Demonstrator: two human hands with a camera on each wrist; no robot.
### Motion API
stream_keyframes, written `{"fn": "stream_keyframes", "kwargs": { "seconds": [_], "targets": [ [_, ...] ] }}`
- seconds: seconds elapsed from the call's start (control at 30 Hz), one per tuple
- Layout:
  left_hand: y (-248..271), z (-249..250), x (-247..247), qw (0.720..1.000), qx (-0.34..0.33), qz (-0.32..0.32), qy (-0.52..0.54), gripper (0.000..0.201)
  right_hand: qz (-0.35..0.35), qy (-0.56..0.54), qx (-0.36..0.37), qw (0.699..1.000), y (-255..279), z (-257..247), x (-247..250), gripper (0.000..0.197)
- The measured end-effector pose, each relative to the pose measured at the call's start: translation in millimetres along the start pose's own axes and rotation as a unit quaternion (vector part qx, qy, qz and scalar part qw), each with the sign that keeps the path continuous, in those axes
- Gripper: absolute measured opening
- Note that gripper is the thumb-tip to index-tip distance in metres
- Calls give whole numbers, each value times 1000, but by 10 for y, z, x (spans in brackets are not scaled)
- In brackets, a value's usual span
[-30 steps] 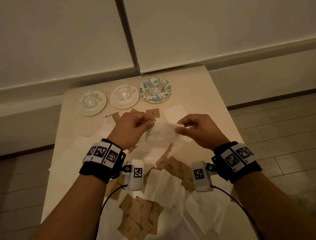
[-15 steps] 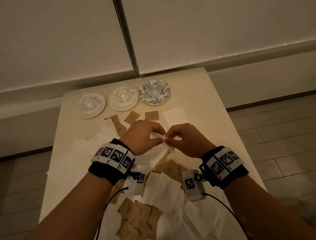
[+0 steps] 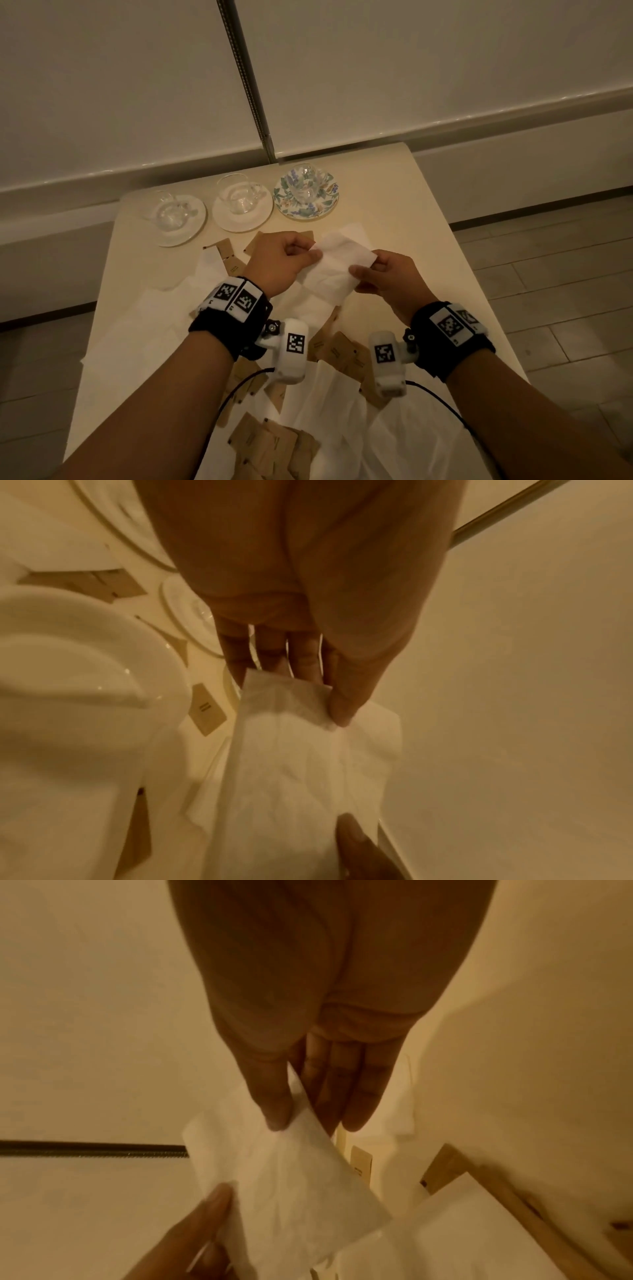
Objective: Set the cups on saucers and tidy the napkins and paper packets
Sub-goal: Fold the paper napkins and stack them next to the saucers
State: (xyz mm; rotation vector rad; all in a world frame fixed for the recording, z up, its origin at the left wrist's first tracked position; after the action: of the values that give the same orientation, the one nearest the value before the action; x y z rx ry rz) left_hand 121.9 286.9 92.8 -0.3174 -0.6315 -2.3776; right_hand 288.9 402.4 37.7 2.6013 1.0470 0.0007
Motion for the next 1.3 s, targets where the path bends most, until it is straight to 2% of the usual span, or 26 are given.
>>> {"fn": "stream_keyframes", "kwargs": {
  "seconds": [0.13, 0.2, 0.3, 0.5, 0.63, 0.7, 0.8, 1.0, 1.3],
  "targets": [
    [-221, -117, -123, 999, 15, 26, -24, 12, 66, -39, -5, 997, -175, 17, 78, 23],
    [-339, -114, -197, 994, -12, 25, -108, 13, 81, 4, -1, 997, -301, 21, 133, 20],
    [-520, -42, -288, 973, -32, 18, -229, 19, 65, 50, -7, 997, -511, 36, 206, 17],
    [-922, -15, -407, 946, 50, -3, -319, 15, 108, 60, -2, 992, -976, 31, 391, 26],
    [-1096, -120, -532, 914, 91, -14, -395, 20, 88, 164, -9, 982, -1230, 111, 426, 24],
    [-1173, -192, -584, 891, 93, -16, -444, 17, 75, 210, -7, 975, -1315, 165, 418, 21],
    [-1291, -288, -640, 872, 92, -14, -480, 27, 67, 249, -1, 966, -1409, 234, 411, 18],
    [-1486, -428, -755, 866, 99, -34, -489, 33, 50, 320, 6, 946, -1564, 284, 435, 15],
    [-1569, -508, -802, 881, 119, -44, -456, 38, 53, 346, 9, 937, -1618, 383, 489, 13]
  ]
}}
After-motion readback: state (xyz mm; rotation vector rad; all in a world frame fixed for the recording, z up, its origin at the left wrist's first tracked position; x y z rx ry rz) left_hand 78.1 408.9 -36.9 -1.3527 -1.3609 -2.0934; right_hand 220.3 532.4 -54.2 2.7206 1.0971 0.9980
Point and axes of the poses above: each hand's wrist, its own y-axis away from the middle knuckle, its own x-axis out of the back of the hand, z = x × y, the point moved 4 cm from there along -y, towards the middle knuckle, and after that the axes turned 5 degrees about x, right-handed, at the moved point
